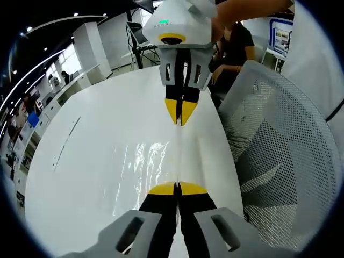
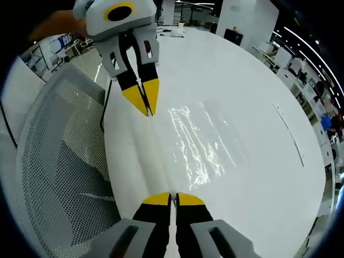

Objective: Open the resealable bag by pulling the two sides of the seal apart until the entire bag opening is separated and visibly accessible.

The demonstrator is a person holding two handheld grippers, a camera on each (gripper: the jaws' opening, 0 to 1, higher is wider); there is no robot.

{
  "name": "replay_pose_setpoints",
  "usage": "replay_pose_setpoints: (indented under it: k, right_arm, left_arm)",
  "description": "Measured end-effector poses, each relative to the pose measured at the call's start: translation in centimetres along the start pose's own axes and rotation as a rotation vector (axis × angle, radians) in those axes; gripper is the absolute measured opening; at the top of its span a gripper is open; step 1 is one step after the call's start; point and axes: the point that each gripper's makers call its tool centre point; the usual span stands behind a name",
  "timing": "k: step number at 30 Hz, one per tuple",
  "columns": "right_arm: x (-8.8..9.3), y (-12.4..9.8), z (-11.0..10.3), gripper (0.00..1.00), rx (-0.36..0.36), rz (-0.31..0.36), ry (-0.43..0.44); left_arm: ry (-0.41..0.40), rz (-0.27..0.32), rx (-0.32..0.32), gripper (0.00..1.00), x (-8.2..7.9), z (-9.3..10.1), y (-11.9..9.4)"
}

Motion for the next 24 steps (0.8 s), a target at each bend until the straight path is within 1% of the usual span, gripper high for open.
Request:
replay_pose_setpoints:
  k: [1, 3, 6, 10, 12, 14, 16, 18, 21, 22, 23, 24]
  right_arm:
    - [-0.1, -0.1, -0.1, 0.00, -0.003, 0.008, 0.003]
    - [-0.2, -0.1, -0.2, 0.00, -0.008, 0.017, 0.016]
    - [-0.1, -0.1, -0.6, 0.00, -0.013, 0.026, 0.008]
    - [0.1, -0.2, -0.8, 0.00, -0.020, 0.027, 0.008]
    - [0.1, -0.2, -1.2, 0.00, -0.042, 0.036, 0.017]
    - [0.1, -0.3, -1.3, 0.00, -0.040, 0.041, 0.024]
    - [0.1, -0.3, -1.3, 0.00, -0.033, 0.055, 0.010]
    - [0.2, -0.3, -1.5, 0.00, -0.045, 0.063, 0.009]
    - [0.4, -0.4, -1.8, 0.05, -0.058, 0.069, 0.008]
    - [0.2, -0.4, -1.9, 0.06, -0.062, 0.086, 0.009]
    - [0.1, -0.5, -2.1, 0.08, -0.071, 0.097, 0.016]
    - [0.0, -0.5, -2.5, 0.09, -0.097, 0.107, 0.038]
  left_arm:
    - [-0.002, -0.006, -0.003, 0.00, 0.1, 0.1, 0.1]
    - [-0.020, -0.020, 0.023, 0.00, 0.5, 0.8, 0.4]
    - [-0.012, -0.030, 0.012, 0.00, 1.0, 1.0, 1.0]
    - [-0.024, -0.028, 0.011, 0.00, 1.1, 1.3, 1.7]
    - [-0.032, -0.030, 0.014, 0.05, 1.1, 1.4, 1.9]
    - [-0.033, -0.035, 0.011, 0.08, 1.2, 1.4, 2.1]
    - [-0.036, -0.038, 0.010, 0.09, 1.3, 1.3, 2.1]
    - [-0.041, -0.041, 0.017, 0.08, 1.4, 1.4, 2.2]
    - [-0.039, -0.053, 0.014, 0.09, 1.6, 1.2, 2.2]
    - [-0.043, -0.053, 0.013, 0.10, 1.7, 1.1, 2.2]
    - [-0.046, -0.050, 0.011, 0.10, 1.7, 1.0, 2.2]
    - [-0.046, -0.049, 0.009, 0.10, 1.6, 1.0, 2.2]
Point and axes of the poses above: the point that each gripper's makers call its tool centre point, and the gripper's own axes: y roughly forward along the fingers, z roughly to its right, x roughly out of its underside, and after that the axes turned 14 degrees about x, right-handed
